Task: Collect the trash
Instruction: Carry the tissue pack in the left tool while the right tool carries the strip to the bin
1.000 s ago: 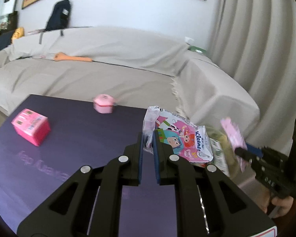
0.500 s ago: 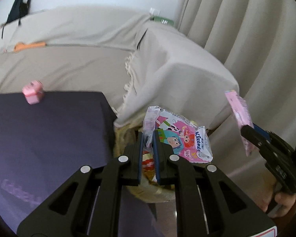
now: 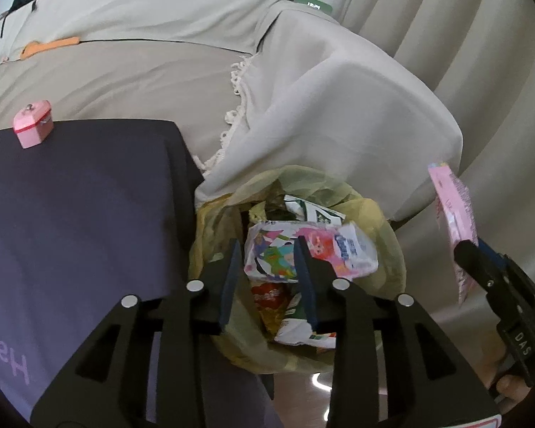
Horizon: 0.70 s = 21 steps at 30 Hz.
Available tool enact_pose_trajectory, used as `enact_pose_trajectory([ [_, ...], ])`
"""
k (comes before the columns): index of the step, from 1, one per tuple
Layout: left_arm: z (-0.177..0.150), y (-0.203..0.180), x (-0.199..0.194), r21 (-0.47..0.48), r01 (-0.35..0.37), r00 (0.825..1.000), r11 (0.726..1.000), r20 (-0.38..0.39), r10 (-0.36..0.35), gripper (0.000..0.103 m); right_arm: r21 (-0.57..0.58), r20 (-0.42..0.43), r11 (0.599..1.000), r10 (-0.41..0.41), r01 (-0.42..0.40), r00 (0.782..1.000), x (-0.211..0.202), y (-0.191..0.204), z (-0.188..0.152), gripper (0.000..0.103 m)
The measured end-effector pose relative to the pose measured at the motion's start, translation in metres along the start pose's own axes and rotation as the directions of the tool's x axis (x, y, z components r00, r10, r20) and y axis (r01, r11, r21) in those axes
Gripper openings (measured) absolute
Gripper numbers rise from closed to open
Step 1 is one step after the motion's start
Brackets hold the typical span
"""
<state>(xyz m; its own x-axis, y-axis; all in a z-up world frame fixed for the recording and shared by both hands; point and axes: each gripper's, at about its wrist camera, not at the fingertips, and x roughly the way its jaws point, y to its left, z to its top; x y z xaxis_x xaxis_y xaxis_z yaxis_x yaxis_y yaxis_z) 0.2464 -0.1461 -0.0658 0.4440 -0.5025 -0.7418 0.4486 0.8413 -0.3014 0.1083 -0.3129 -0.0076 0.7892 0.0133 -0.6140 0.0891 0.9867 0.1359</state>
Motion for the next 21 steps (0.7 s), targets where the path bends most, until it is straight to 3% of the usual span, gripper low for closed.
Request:
enact_pose_trajectory([
  [4,-0.004,0.007,-0.016,-0.008,-0.018,1.000,1.000,0.016,0.018,0.036,-0.005,-0.018,1.000,0.008,-0.008,1.000,0.008,0.006,-0.003,0.022],
  [12,-0.029,0.024,-0.061,0.000,-0.144,0.987,0.990,0.078,0.144,0.045,-0.011,-0.056,0.999,0.043,-0.044,0.998,0.054,0.028,-0.007,0.022],
  [14,-0.036,0.030,-0.068,-0.019,-0.134,0.988,0.991,0.073,0.135,0.045,-0.018,-0.119,0.999,0.025,-0.027,0.993,0.080,0.032,-0.011,0.022],
  [18,-0.051,0.041,-0.086,-0.037,-0.144,0.986,0.989,0.077,0.146,0.046,0.007,-0.271,1.000,0.021,-0.020,0.962,0.125,0.032,-0.032,0.023],
  [21,-0.061,0.045,-0.098,-0.047,-0.144,0.984,0.988,0.097,0.148,0.049,-0.002,-0.299,1.000,-0.005,0.004,0.954,0.132,0.035,-0.041,0.022],
])
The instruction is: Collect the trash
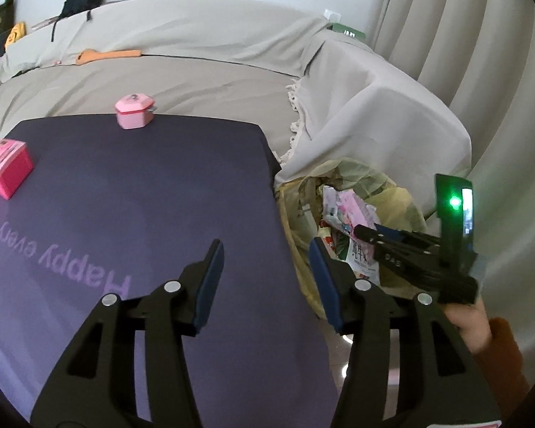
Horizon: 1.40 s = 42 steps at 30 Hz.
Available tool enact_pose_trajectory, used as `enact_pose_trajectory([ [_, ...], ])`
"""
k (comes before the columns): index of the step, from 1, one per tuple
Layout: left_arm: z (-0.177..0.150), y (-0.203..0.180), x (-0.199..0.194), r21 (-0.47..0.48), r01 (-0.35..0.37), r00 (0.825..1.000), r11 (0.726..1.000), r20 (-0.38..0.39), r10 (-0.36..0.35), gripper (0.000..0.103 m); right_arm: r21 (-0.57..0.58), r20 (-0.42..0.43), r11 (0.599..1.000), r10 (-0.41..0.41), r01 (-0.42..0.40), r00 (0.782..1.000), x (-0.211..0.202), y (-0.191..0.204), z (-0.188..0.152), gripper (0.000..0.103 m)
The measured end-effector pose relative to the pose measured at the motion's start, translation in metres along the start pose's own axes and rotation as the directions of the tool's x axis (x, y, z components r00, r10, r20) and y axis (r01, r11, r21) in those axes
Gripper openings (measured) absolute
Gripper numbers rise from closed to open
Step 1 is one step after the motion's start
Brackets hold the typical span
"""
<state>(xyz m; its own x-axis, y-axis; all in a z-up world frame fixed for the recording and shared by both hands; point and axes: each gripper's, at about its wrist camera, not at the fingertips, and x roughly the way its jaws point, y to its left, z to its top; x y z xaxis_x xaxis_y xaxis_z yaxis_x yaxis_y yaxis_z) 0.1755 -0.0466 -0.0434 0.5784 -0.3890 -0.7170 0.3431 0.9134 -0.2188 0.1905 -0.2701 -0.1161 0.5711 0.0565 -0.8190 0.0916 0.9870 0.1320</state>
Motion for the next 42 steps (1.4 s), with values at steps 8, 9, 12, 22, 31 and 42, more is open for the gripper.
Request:
enact_pose_trajectory([
  [8,-0.017,-0.002,-0.036,0.039,-0.003,0.996,0.999,0.088,0.000,0.063,0.036,0.032,0.999,0.015,-0.016,0.999,-0.025,0.008,-0.009,0.047],
  [9,-0.020,-0.002,-0.040,0.046,-0.008,0.995,0.999,0.102,0.004,0.064,0.037,0.040,0.999,0.011,-0.012,0.999,-0.030,0.010,-0.011,0.048],
  [12,-0.027,-0.002,-0.051,0.061,-0.015,0.992,0.998,0.127,0.007,0.070,0.033,0.077,0.999,-0.036,0.033,0.996,-0.049,0.017,-0.015,0.049],
  [22,-0.069,-0.006,-0.095,0.068,-0.096,0.981,0.993,0.174,0.083,0.080,0.030,0.292,1.000,-0.012,0.003,0.956,-0.159,0.053,-0.056,0.056],
  [31,-0.086,-0.003,-0.135,0.009,-0.202,0.948,0.979,0.255,0.193,0.080,-0.034,0.301,0.998,0.059,-0.051,0.952,-0.193,0.081,-0.109,0.056],
  [42,-0.099,-0.035,-0.147,0.057,-0.345,0.906,0.937,0.280,0.317,0.080,-0.021,0.330,0.997,0.073,-0.070,0.941,-0.219,0.074,-0.149,0.056],
])
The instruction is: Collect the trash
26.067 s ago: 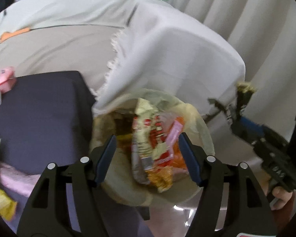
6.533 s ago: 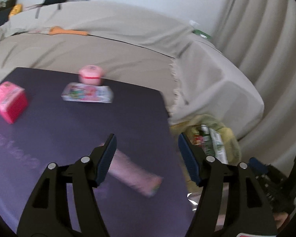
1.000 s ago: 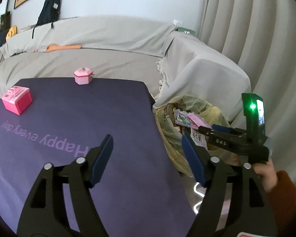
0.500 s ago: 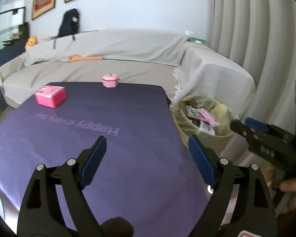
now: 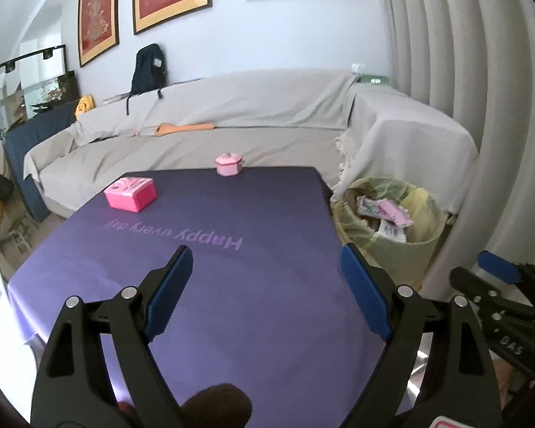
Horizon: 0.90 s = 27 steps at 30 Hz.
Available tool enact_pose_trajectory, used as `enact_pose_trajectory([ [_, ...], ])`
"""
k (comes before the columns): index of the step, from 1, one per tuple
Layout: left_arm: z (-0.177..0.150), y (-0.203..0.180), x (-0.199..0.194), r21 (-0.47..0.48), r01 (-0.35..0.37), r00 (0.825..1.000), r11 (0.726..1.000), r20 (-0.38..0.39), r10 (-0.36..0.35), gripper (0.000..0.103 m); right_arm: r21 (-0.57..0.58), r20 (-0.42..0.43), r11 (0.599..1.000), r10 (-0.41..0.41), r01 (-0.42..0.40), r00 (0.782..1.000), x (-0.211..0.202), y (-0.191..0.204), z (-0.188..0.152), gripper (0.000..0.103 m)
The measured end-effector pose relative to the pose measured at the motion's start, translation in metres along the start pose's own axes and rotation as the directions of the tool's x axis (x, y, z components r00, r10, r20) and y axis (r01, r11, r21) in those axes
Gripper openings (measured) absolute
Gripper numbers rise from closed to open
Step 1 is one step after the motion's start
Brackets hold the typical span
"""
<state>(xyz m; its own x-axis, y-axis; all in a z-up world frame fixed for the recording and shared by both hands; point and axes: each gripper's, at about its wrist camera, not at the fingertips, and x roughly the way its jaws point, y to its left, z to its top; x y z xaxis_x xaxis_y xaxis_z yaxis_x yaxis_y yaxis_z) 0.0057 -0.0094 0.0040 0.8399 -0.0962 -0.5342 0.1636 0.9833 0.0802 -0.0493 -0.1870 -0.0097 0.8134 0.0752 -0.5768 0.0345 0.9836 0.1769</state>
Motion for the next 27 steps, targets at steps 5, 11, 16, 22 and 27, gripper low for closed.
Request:
enact_pose_trajectory([
  [5,0.000,-0.001,0.001,0.002,-0.025,0.999,1.000,-0.026,0.025,0.080,-0.009,0.019,1.000,0.021,-0.021,1.000,-0.007,-0.001,-0.006,0.056],
  [11,0.000,-0.002,-0.002,0.013,-0.042,0.999,0.999,-0.023,0.042,0.080,-0.001,0.038,0.999,0.051,-0.051,0.998,-0.011,-0.005,-0.008,0.056],
  [16,0.000,-0.002,-0.003,0.014,-0.043,0.999,0.999,-0.021,0.043,0.080,-0.012,0.045,0.998,0.054,-0.054,0.998,-0.013,-0.003,-0.009,0.056],
  [22,0.001,0.000,-0.005,0.010,-0.046,0.999,0.999,-0.015,0.046,0.080,-0.024,0.047,0.998,0.056,-0.055,0.997,-0.015,0.000,-0.009,0.056],
  [27,0.001,0.000,-0.008,0.002,-0.047,0.999,0.999,-0.003,0.047,0.080,-0.034,0.062,0.998,0.063,-0.061,0.996,-0.018,0.002,-0.008,0.056],
])
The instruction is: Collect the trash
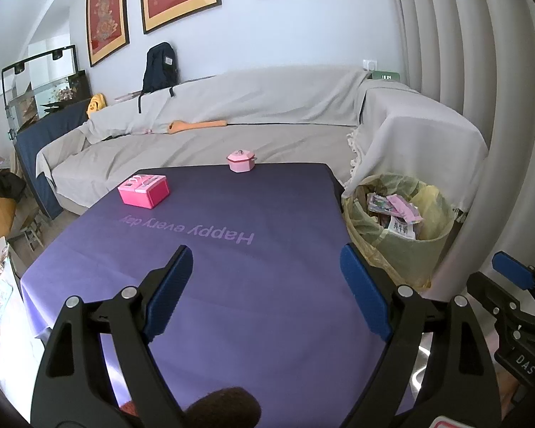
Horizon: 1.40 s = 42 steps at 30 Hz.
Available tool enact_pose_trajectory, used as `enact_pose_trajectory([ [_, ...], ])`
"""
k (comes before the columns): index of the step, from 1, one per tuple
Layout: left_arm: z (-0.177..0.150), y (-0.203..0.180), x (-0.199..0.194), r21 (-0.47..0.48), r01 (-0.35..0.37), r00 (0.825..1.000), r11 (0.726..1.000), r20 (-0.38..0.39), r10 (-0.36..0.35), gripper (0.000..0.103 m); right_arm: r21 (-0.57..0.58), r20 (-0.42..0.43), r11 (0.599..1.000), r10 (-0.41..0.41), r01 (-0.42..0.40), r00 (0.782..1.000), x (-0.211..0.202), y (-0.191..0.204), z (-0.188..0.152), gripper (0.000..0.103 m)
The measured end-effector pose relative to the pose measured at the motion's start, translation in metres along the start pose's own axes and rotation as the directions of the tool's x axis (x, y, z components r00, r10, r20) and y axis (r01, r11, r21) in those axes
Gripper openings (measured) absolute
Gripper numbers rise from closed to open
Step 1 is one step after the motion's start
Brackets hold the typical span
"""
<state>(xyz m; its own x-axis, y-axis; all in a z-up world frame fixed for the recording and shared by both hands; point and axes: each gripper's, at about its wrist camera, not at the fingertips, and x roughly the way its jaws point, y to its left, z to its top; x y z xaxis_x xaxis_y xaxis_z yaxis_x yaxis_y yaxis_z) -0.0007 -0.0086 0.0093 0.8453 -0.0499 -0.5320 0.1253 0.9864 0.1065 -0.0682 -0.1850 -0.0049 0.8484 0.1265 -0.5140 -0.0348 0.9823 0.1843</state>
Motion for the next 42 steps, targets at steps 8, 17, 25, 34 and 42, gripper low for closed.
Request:
enact_pose_trajectory([
  [8,0.0001,-0.0009,-0.0023,0.001,0.006,1.000,1.000,0.010,-0.006,0.080,-0.010,-0.002,1.000,0.004,-0.004,1.000,0.0005,0.0020,-0.0003,0.056],
  [17,-0.0004,-0.0007,-0.0043,0.004,0.009,1.000,1.000,0.014,-0.009,0.080,-0.009,0.008,1.000,-0.001,0.001,1.000,-0.0035,0.0034,-0.0001,0.056],
  [25,0.0011,-0.0051,-0.0062,0.004,0.014,1.000,1.000,0.017,-0.014,0.080,-0.011,0.009,1.000,0.000,0.000,1.000,-0.0036,0.0035,0.0000,0.056],
  [34,0.0016,-0.0061,-0.0072,0.004,0.014,1.000,1.000,0.021,-0.014,0.080,-0.010,0.008,1.000,-0.001,0.001,1.000,-0.0033,0.0035,-0.0002,0.056],
  [42,0.0013,-0.0063,-0.0073,0.003,0.014,1.000,1.000,0.021,-0.014,0.080,-0.010,0.008,1.000,0.000,0.000,1.000,-0.0032,0.0035,-0.0003,0.056],
])
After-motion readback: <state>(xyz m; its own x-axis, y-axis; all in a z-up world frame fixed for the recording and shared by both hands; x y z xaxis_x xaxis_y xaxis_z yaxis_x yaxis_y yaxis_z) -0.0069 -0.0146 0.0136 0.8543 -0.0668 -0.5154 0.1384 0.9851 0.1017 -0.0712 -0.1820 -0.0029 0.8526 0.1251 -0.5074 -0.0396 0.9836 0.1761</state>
